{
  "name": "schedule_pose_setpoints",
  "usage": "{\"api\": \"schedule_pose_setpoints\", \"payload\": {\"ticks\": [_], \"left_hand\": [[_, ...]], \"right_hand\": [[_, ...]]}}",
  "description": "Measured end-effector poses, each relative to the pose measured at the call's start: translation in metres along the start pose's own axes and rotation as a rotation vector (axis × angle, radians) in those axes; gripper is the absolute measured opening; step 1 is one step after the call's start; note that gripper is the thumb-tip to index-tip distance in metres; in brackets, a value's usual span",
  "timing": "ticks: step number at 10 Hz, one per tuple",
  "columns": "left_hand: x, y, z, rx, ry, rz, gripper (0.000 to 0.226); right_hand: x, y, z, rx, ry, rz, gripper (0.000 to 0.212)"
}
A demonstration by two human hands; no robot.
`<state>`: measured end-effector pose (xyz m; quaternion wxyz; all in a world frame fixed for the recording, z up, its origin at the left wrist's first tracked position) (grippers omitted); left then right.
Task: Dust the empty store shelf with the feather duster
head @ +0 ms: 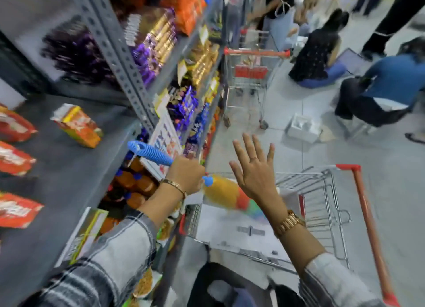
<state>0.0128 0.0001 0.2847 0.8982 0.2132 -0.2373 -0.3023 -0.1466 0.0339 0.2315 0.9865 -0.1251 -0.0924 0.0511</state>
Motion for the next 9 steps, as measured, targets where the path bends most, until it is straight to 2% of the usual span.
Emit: {"api": "schedule_pose_setpoints", "payload": {"ticks": [1,2,3,4,5,6,7,8,9], "left_hand": [[-0.029,-0.045,-0.041,-0.036,0.009,-0.031,0.037],[-0.049,-0.079,-0.082,0.128,0.032,-0.021,0.024],[-0.077,-0.123,-0.141,0.159,0.049,-0.011,0.027],[-0.091,-0.145,-0.166,0.161,0.025,-0.024,0.032],[-0.098,-0.171,-0.183,0.163,-0.013,-0.044,0.031],[-0.099,-0.178,-0.188,0.187,0.019,-0.032,0.032],[-0.098,-0.178,-0.191,0.196,0.156,0.035,0.041],[-0.095,-0.168,-0.189,0.117,0.248,0.049,0.05],[-0.086,-0.149,-0.189,-0.195,0.492,0.091,0.062]], "right_hand": [[-0.026,0.024,-0.043,0.057,0.009,-0.076,0.053],[-0.043,0.037,-0.075,0.104,0.012,-0.116,0.053],[-0.055,0.051,-0.109,0.177,0.014,-0.147,0.055],[-0.06,0.058,-0.134,0.235,0.03,-0.16,0.059],[-0.065,0.061,-0.157,0.27,0.05,-0.184,0.054],[-0.064,0.063,-0.168,0.287,0.06,-0.192,0.052],[-0.064,0.061,-0.174,0.316,0.062,-0.201,0.053],[-0.062,0.063,-0.174,0.332,0.057,-0.214,0.054],[-0.051,0.067,-0.167,0.287,0.024,-0.248,0.054]]}}
Point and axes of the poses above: each hand's wrist, its own y-axis away from the middle knuckle, its own z-axis out of the back of the hand, x = y × z, the point moved 2 cm from there along -y, towards the middle knuckle, and after that the axes turned 12 degrees about x, right-handed, at the moved point
